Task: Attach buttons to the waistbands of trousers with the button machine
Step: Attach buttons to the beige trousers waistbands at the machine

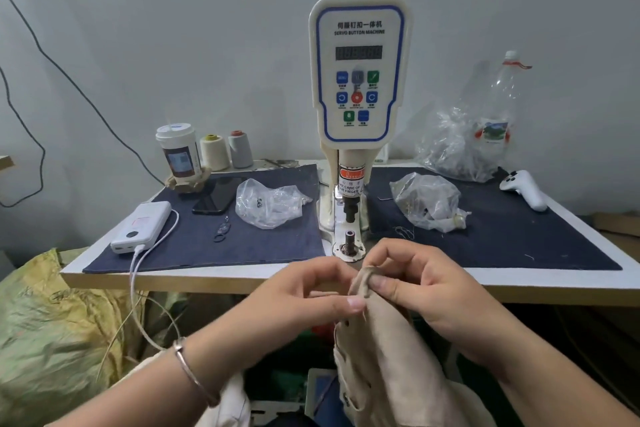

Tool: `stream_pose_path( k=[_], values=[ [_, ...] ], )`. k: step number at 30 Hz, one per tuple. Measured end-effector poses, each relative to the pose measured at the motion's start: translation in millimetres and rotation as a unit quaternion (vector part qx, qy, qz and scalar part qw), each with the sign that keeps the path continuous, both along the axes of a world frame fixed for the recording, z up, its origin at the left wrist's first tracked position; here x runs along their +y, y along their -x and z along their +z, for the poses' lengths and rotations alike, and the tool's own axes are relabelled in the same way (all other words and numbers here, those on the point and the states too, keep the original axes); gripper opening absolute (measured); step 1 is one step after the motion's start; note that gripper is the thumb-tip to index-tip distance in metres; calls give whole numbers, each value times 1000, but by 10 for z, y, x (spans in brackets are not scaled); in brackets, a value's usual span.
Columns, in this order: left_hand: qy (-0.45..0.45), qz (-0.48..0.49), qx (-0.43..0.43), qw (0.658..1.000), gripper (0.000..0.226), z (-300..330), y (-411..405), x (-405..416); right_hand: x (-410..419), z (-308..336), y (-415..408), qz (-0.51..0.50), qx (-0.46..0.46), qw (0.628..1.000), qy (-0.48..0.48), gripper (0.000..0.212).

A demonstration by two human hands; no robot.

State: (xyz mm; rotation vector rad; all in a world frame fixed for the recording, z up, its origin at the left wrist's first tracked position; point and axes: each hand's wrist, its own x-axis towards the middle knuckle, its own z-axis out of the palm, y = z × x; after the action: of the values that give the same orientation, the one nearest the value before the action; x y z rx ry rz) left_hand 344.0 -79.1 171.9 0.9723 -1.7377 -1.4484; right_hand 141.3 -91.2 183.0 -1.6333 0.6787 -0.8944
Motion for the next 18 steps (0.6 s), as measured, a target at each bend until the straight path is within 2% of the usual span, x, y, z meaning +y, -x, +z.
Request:
stream_pose_path(
  k=[2, 6, 9, 11, 15, 18],
  values=[
    [-15, 11, 44, 999, 17, -118, 62, -49, -20, 18, 36, -4, 10, 1000, -2, 9],
    [-71, 16, 148, 986, 25, -306, 126, -161, -141, 54, 159, -30, 44, 999, -8, 15],
    [-99, 41, 230, 967, 26, -377, 123, -253, -251, 67, 225, -17, 55, 997, -56, 16],
    [-120, 36, 233, 964, 23, -396, 119, -326, -325, 30, 214, -16, 41, 994, -99, 11],
    [-136, 39, 172, 975, 42, -476, 108, -466, -486, -64, 169, -48, 7, 988, -150, 11],
    [-146, 1, 249, 957, 32, -560, 62, -534, -580, -112, 157, -49, 4, 987, -155, 12]
  ],
)
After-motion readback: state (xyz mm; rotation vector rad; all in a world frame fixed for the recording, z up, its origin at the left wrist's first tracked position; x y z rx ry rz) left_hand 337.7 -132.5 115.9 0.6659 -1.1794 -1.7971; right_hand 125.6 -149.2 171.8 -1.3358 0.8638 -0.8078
